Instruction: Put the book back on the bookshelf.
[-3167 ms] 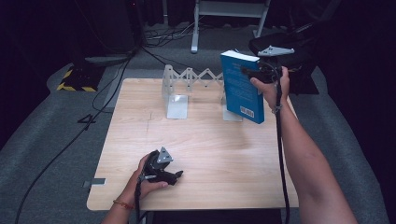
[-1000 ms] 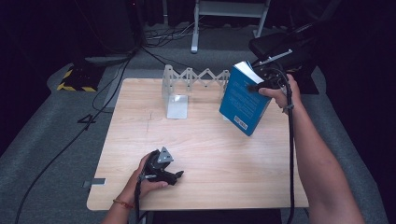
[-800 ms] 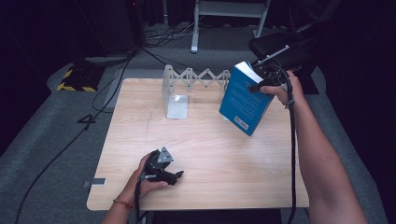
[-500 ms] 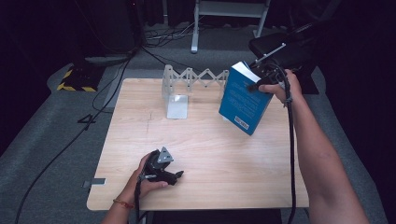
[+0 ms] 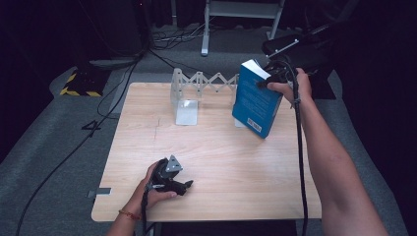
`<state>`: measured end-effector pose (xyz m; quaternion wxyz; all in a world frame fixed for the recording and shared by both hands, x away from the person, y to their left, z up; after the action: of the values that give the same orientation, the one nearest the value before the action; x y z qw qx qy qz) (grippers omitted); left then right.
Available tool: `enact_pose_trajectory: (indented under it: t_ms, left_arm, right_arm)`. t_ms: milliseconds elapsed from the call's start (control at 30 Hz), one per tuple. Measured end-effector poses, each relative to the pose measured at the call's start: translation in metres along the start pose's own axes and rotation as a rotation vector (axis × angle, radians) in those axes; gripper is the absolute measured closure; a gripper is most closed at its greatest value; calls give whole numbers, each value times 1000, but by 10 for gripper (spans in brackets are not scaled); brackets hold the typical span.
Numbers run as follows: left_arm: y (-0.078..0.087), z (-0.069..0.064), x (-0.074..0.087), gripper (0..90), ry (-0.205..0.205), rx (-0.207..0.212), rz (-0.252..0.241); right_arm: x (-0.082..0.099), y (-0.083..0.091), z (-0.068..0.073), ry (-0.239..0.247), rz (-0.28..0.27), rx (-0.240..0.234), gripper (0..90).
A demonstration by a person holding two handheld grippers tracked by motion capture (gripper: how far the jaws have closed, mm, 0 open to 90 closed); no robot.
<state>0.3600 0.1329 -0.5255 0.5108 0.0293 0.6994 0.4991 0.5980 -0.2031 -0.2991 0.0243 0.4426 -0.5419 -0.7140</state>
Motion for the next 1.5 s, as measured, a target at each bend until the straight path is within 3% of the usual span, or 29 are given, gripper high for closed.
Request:
enact_pose_trajectory:
  t_ms: [333, 600, 633, 867, 1033, 1133, 1233, 1367, 1500]
  left_arm:
    - [1, 0, 2, 154, -12, 11, -4]
    - [1, -1, 2, 154, -16, 14, -4]
    - [1, -1, 2, 153, -16, 14, -4]
    - [1, -1, 2, 152, -15, 14, -5]
    - [1, -1, 2, 152, -14, 11, -6]
    - [1, -1, 2, 152, -13, 11, -6]
    - [1, -1, 2, 151, -12, 12, -7]
    - [0, -1, 1, 150, -15, 14, -7]
    - [1, -1, 2, 151, -9, 8, -6]
  right_arm:
    - [-22, -1, 1, -15, -61, 55, 607]
    - [-10, -12, -1, -42, -91, 90, 602]
    - [-7, -12, -1, -54, -123, 95, 601]
    - [3, -10, -3, -75, -133, 82, 591]
    - [16, -10, -4, -80, -135, 19, 587]
    - [21, -6, -2, -67, -146, 42, 587]
    - [25, -4, -1, -66, -151, 35, 588]
    - [26, -2, -1, -40, -119, 43, 574]
    - [16, -3, -5, -7, -32, 34, 555]
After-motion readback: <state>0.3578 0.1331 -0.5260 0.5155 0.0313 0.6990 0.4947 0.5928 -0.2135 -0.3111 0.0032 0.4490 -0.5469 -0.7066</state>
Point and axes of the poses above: each handheld gripper's, and its own axes: y roughly backward along the jaws, x roughly out of its underside, z roughly to its left, the point moved 3 cm from there along -y, roughly forward along the jaws, and after that the axes turned 3 degrees about -x, right-handed, at the moved point
